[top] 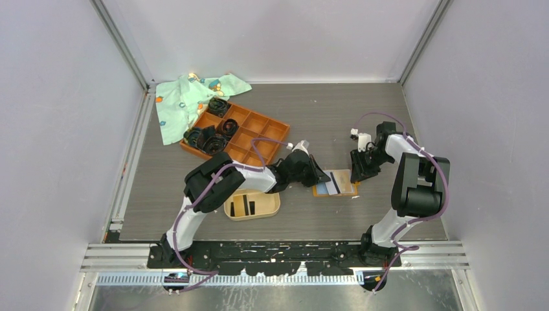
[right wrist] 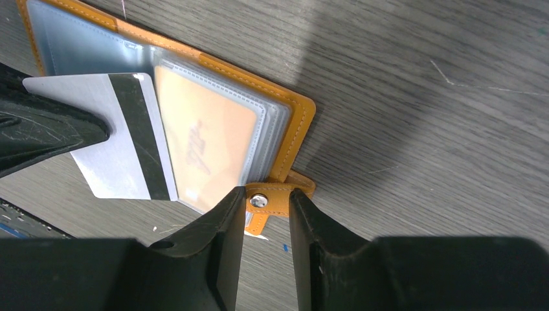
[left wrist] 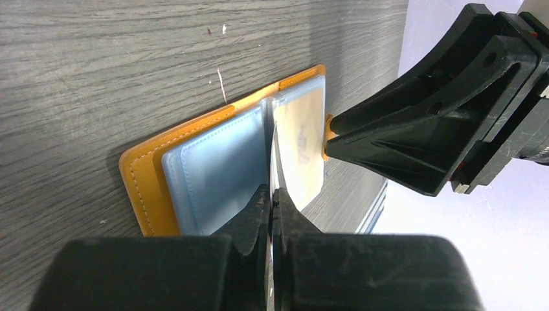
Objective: Put the credit cards into the card holder
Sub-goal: Insert the credit card into the card holder.
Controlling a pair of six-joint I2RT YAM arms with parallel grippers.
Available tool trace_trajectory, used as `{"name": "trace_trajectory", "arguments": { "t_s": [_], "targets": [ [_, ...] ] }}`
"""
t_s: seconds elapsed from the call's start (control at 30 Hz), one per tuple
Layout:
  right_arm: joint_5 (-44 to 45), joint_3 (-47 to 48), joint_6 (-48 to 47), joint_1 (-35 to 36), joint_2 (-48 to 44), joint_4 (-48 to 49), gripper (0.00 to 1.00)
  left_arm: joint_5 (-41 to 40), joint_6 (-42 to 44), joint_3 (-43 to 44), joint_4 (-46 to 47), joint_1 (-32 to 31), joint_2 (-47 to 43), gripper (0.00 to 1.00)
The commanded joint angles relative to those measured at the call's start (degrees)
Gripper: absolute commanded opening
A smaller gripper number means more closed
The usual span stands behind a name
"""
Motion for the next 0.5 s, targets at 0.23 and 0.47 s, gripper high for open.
{"name": "trace_trajectory", "arguments": {
  "t_s": [0.23,0.47],
  "targets": [
    [-0.26,1.49,-0.55,-0.2,0.68,-0.66,0.36,2.21,5.29,0.72,0.81,1.09,0.98,0.0],
    [-0.24,1.56,-0.64,-0.23,0.67,-0.73,0.36,4.42,5.66,-0.27,5.85,1.93,2.26,0.0]
  ]
}}
